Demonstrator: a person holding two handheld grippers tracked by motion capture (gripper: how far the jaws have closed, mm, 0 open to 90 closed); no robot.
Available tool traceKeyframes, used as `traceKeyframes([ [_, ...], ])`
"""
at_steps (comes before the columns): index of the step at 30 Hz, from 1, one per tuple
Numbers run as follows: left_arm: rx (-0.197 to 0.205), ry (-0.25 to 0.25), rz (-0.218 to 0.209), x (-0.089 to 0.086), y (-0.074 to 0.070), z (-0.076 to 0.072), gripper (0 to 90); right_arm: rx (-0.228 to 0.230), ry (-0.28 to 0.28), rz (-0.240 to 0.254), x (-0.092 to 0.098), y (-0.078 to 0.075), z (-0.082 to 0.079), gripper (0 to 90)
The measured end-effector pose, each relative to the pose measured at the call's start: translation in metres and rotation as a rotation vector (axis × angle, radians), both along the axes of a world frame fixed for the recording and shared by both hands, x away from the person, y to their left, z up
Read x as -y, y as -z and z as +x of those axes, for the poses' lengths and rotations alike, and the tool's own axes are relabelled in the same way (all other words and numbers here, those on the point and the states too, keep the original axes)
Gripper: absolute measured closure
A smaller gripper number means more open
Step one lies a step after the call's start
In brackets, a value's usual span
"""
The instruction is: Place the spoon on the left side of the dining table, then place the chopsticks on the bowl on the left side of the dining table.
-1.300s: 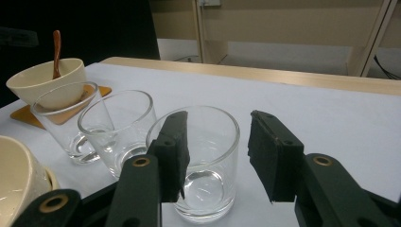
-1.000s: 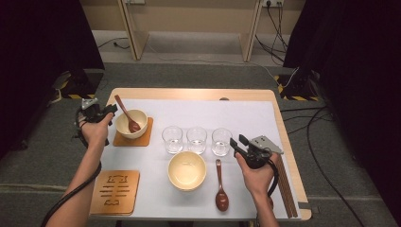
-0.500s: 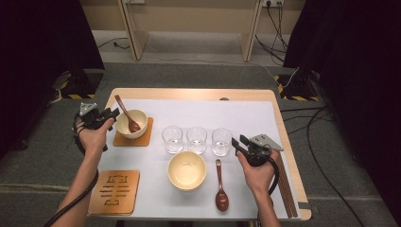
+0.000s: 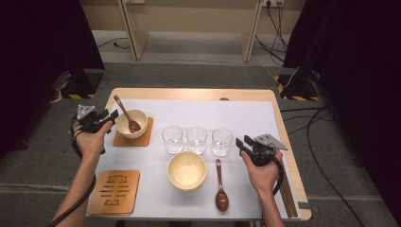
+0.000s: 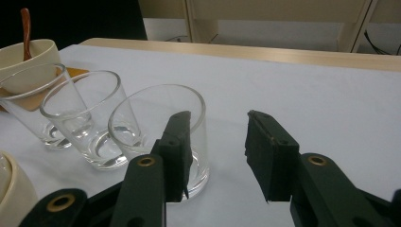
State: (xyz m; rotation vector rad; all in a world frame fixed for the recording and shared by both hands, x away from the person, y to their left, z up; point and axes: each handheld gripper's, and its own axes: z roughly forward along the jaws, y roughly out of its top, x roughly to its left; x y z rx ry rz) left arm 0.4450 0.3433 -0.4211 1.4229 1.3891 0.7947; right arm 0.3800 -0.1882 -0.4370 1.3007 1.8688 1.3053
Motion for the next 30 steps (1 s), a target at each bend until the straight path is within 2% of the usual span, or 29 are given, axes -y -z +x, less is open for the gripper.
traceKeyframes([
  [6, 0.000, -0.004, 0.016, -0.001, 0.002, -0.004, 52.3, -0.012, 0.005, -0.008, 0.002, 0.000, 0.001, 60.7],
  [14, -0.002, 0.000, 0.022, -0.004, 0.005, -0.017, 49.6, -0.061, 0.011, -0.042, 0.007, 0.001, 0.003, 61.6],
  [21, -0.011, 0.011, 0.036, -0.002, 0.009, -0.037, 46.0, -0.141, 0.031, -0.091, 0.017, -0.001, 0.005, 64.0],
  [27, -0.035, 0.014, 0.035, -0.002, 0.020, -0.058, 43.6, -0.211, 0.051, -0.129, 0.030, -0.002, 0.005, 66.4],
  [30, -0.036, 0.004, 0.041, -0.002, 0.025, -0.064, 43.6, -0.268, 0.075, -0.150, 0.038, -0.003, 0.003, 68.4],
])
